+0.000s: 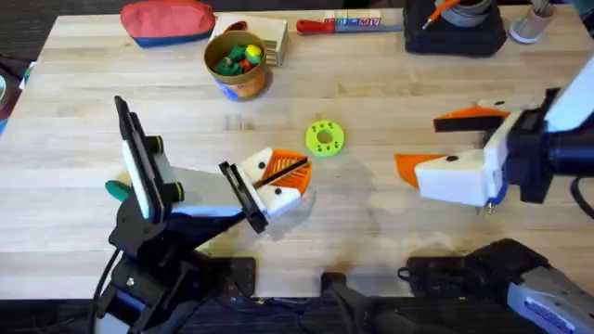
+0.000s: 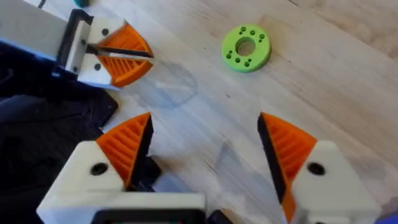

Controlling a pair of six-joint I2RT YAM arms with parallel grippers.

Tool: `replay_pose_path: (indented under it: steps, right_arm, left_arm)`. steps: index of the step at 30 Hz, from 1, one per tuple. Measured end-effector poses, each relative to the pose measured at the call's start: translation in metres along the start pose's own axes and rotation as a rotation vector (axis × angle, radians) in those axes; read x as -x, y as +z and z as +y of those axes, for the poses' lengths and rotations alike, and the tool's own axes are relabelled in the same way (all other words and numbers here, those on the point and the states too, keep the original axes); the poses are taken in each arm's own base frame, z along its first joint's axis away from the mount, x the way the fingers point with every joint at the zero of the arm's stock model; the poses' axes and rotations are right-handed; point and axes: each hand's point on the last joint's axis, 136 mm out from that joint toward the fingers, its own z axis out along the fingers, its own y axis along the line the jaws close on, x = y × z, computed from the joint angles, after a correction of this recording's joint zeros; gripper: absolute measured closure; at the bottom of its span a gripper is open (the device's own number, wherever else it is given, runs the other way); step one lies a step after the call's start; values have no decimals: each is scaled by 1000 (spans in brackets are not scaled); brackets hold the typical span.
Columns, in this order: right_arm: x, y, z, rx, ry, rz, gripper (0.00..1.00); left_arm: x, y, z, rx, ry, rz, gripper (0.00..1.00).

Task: Pick up the gripper from the table and insert it into the empty holder that is missing its gripper. Then pick up a screw, insert it into the mounting hole, and use the screwdriver to tighten it. Finally, clean up the table by picking up the vegetable and placing it into the bucket.

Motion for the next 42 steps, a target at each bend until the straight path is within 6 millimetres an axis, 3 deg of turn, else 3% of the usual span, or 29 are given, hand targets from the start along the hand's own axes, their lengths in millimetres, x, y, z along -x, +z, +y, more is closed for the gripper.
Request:
replay_pose_path:
  steps: [2,7,11,15,20,26,29,33,34,42]
  right_arm:
    - [0,0,0,1,3,0,7]
    - [0,3,-2,-2,41,14,7]
    - [-3,11,-27,-109,139,56,10]
    - [-7,20,-76,-265,291,117,10]
    - [-31,21,-155,-473,527,219,10]
    - [-74,-13,-240,-748,742,281,10]
    - [-94,-31,-268,-845,798,306,10]
    - [-120,-43,-289,-883,830,376,10]
    - [-135,-44,-297,-872,828,438,10]
    - [-139,-17,-305,-718,725,479,10]
  left_arm:
    - [0,0,0,0,3,0,983]
    - [0,0,0,0,3,0,988]
    - [0,0,0,0,3,0,989]
    - [0,0,0,0,3,0,990]
    - [0,0,0,0,3,0,990]
    - [0,0,0,0,3,0,990]
    - [0,0,0,0,3,0,990]
    - [0,0,0,0,3,0,990]
    - [0,0,0,0,3,0,990]
    - [0,0,0,0,3,0,990]
